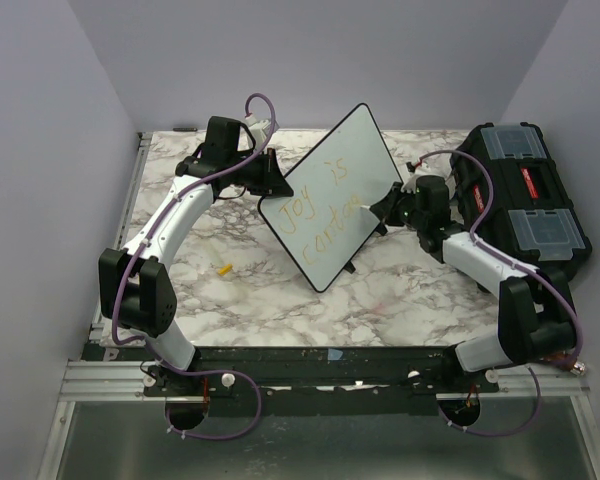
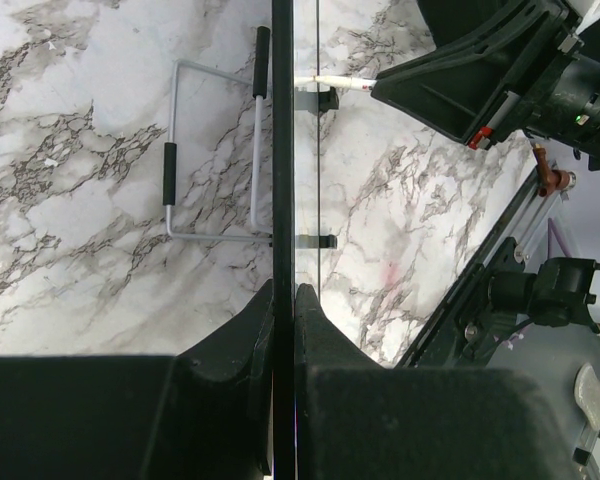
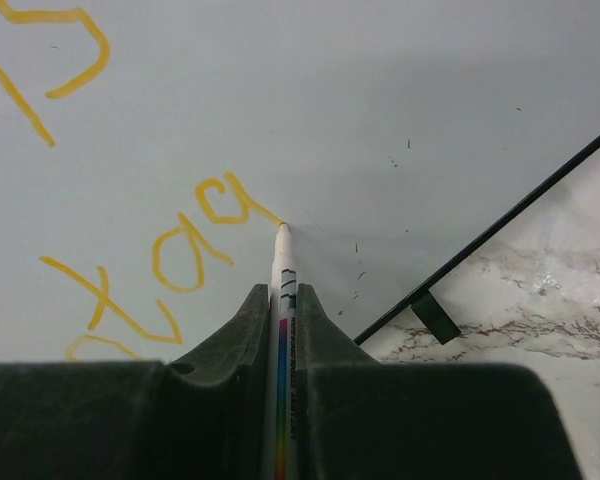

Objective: Write a sentence on the whiteboard

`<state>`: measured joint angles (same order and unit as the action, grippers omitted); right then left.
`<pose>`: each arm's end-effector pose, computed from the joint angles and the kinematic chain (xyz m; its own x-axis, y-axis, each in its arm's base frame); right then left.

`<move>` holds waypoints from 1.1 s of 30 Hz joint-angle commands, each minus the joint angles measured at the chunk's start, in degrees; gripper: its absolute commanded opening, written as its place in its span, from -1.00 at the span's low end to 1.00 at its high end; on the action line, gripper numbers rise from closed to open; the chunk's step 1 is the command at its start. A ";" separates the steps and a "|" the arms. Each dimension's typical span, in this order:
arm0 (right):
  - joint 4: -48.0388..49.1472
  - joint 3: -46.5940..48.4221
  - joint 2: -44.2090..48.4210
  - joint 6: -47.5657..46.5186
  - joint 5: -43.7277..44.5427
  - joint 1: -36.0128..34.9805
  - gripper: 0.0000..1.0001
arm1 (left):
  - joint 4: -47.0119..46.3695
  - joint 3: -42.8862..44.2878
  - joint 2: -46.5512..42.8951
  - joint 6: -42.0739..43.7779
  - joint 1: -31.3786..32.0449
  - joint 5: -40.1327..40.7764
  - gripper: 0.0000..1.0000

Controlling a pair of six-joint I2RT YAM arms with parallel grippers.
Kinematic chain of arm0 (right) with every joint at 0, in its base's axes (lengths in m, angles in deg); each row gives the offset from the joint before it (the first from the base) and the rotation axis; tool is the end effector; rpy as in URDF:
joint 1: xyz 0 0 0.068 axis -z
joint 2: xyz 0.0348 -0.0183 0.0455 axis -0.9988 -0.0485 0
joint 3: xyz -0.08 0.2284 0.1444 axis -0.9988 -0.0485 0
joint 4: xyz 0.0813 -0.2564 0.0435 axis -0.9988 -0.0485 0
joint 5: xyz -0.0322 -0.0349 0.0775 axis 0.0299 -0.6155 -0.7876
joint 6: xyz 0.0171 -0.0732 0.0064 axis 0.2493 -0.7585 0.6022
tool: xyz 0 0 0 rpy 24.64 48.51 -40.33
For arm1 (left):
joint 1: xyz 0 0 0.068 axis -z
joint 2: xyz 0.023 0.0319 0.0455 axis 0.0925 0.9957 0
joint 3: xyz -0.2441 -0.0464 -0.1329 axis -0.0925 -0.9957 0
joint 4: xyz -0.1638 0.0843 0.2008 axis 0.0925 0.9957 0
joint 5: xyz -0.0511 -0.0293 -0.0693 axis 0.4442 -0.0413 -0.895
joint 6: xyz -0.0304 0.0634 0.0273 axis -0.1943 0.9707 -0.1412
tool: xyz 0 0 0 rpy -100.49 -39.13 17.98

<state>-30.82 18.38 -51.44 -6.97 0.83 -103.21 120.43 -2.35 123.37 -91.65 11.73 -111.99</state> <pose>0.3355 0.1092 0.2201 -0.5568 0.2338 -0.7970 -0.2455 0.8704 0.4268 0.3678 -0.1559 0.3294 -0.7792 0.0201 -0.6265 0.5059 0.6104 -0.6095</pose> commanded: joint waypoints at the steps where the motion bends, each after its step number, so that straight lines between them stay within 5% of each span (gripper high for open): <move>1: -2.69 -2.46 -1.05 0.35 0.43 -0.54 -0.99 | 1.87 -0.28 -0.60 4.32 1.86 0.45 -1.00; 33: -4.44 -3.67 0.46 2.67 -8.27 -0.54 -0.99 | 2.10 -0.38 -0.96 4.50 2.03 0.94 -1.00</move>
<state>-31.26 13.90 -50.15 -5.13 -0.30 -102.49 120.45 -2.35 123.37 -91.65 11.73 -111.91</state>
